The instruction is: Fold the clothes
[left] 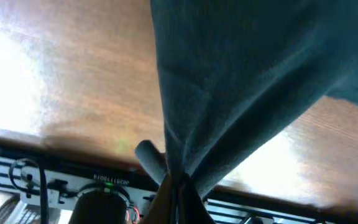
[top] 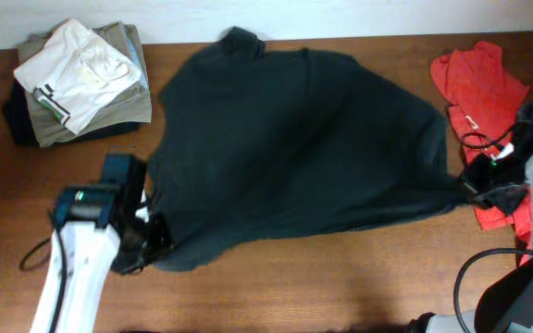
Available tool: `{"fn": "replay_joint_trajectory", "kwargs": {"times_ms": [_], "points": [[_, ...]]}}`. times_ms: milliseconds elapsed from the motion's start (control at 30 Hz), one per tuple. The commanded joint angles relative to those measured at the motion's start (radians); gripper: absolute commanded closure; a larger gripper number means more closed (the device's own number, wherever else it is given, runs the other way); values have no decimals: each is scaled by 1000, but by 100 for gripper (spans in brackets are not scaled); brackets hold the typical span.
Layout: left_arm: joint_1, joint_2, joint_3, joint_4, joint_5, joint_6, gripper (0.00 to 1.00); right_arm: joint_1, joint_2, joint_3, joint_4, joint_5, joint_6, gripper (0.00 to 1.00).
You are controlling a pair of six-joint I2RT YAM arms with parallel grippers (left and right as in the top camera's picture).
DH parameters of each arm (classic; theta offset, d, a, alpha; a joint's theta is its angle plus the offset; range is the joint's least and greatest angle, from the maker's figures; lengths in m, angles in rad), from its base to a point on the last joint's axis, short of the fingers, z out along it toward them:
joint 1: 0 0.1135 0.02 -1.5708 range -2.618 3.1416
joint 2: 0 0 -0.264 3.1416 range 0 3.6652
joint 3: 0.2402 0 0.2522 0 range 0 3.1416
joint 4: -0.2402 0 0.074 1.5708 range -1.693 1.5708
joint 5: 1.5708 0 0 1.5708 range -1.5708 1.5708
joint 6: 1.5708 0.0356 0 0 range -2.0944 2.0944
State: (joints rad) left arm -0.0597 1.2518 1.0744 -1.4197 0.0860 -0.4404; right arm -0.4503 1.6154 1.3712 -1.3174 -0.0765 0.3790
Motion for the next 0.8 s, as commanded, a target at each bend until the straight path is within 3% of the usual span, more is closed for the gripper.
{"fn": "replay_joint_trajectory", "kwargs": {"times_ms": [0, 100, 200, 367, 533, 667, 767], "points": [[2, -161, -17, 6, 3, -41, 100, -65, -119, -3, -41, 33, 21, 96], [2, -181, -18, 2, 28, -45, 100, -67, -245, -85, -47, 29, -30, 96], [2, -227, -21, -103, 2, -130, 100, -67, -279, -322, 91, 32, 96, 96], [2, -309, -24, -29, -49, -167, 100, -67, -357, -348, 170, 33, 105, 96], [2, -228, -121, 190, -50, -167, 100, -67, -335, -348, 228, 24, 106, 96], [2, -75, -138, 496, -159, -166, 100, -66, -295, -365, 332, -70, 109, 96], [2, 34, -138, 668, -162, -166, 100, -66, -290, -418, 446, -72, 108, 96]]}}
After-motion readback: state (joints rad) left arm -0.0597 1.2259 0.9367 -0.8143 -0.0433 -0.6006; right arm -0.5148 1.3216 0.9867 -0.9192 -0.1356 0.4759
